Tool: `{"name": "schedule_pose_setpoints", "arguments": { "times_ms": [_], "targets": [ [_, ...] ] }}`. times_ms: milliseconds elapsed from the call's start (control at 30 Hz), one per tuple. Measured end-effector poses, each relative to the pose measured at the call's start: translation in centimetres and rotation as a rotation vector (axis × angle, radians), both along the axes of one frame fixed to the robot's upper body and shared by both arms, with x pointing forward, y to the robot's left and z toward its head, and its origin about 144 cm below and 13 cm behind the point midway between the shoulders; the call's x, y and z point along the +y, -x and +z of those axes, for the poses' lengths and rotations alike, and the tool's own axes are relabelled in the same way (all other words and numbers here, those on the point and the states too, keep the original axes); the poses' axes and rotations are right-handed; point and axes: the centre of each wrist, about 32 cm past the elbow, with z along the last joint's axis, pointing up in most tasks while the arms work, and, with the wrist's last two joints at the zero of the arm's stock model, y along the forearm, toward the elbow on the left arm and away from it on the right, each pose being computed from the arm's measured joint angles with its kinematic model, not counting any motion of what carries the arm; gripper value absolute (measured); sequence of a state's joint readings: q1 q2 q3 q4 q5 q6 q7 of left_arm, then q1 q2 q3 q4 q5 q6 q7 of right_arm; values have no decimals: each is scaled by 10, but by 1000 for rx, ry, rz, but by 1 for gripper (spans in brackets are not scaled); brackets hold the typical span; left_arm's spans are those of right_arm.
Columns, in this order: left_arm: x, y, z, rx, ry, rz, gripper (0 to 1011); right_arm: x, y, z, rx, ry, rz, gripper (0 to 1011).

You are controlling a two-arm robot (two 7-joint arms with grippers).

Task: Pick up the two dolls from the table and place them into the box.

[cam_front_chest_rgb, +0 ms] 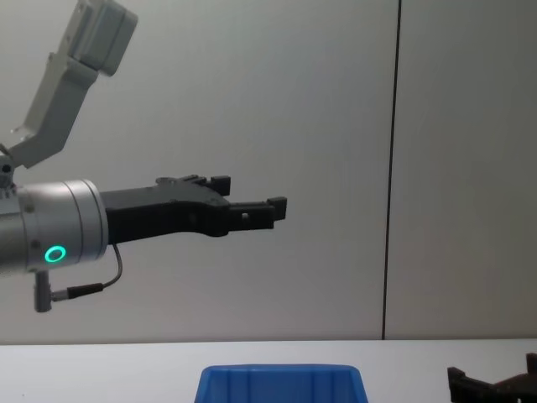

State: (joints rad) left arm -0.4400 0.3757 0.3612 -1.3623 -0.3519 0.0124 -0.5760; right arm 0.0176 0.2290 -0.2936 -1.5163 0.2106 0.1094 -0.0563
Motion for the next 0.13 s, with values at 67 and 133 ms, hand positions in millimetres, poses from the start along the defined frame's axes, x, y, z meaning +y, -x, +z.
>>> {"name": "schedule_pose_setpoints", "arguments": {
  "times_ms": [67, 133],
  "targets": [
    [1, 2, 0, -7, 1, 12, 1001, 0, 0, 0, 0, 0, 0, 1001],
    [1, 3, -1, -10, 1, 19, 1001, 0, 0, 0, 0, 0, 0, 1001]
  ]
}}
